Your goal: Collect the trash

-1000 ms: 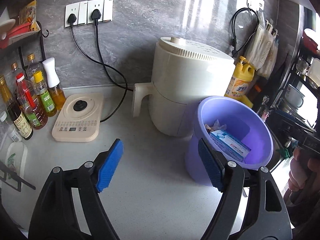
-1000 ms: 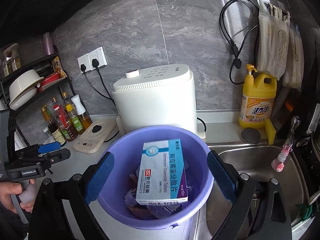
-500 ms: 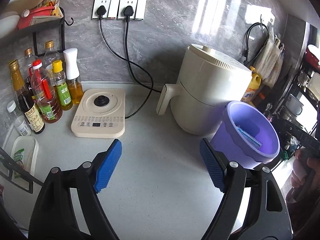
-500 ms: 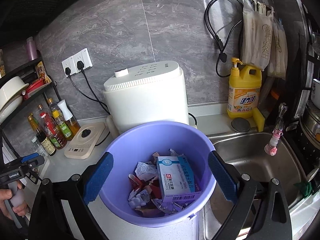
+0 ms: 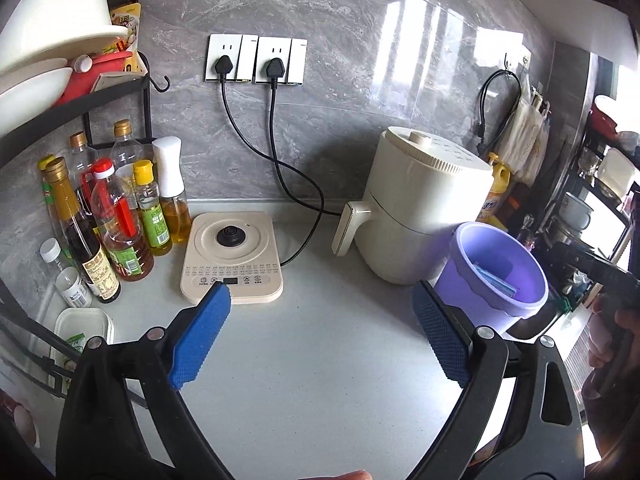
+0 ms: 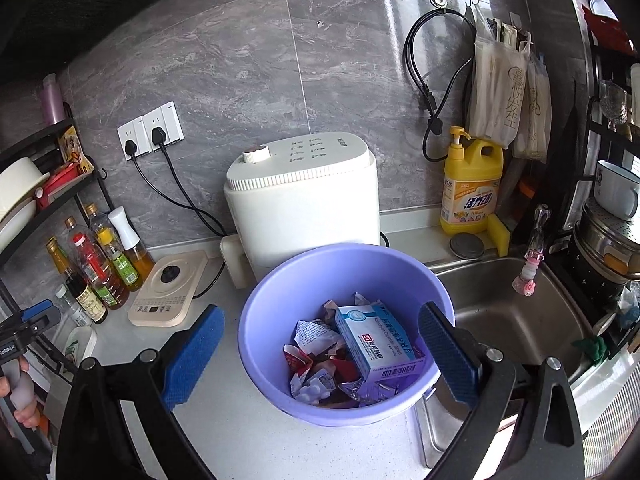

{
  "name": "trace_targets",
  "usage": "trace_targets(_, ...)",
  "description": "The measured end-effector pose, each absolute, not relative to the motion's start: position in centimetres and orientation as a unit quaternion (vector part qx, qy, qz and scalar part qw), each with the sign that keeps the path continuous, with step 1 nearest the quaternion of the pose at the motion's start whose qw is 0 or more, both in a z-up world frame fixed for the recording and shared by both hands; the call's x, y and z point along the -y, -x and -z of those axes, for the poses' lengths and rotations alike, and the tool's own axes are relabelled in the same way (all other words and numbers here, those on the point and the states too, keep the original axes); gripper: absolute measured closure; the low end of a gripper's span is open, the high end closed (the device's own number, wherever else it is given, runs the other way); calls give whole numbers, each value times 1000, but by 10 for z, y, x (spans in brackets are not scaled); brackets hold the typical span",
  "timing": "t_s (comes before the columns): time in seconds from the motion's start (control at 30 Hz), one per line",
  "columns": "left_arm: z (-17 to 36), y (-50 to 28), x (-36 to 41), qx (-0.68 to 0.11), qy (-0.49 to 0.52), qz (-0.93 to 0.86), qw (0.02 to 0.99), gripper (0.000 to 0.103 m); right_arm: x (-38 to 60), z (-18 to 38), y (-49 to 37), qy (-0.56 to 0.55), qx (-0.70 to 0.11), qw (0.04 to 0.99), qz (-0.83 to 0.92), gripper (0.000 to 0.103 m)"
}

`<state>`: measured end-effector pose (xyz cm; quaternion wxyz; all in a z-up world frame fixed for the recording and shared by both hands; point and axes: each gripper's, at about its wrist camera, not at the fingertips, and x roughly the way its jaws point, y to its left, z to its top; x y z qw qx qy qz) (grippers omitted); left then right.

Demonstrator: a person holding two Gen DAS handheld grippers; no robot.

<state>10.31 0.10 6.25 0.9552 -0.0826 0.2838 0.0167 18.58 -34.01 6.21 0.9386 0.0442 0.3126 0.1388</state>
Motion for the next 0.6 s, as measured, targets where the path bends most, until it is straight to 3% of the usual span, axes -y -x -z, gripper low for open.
trace_targets(0.6, -115, -7, 67, -224, 93, -68, 968, 6, 369, -100, -107, -16, -288, 923, -254, 8)
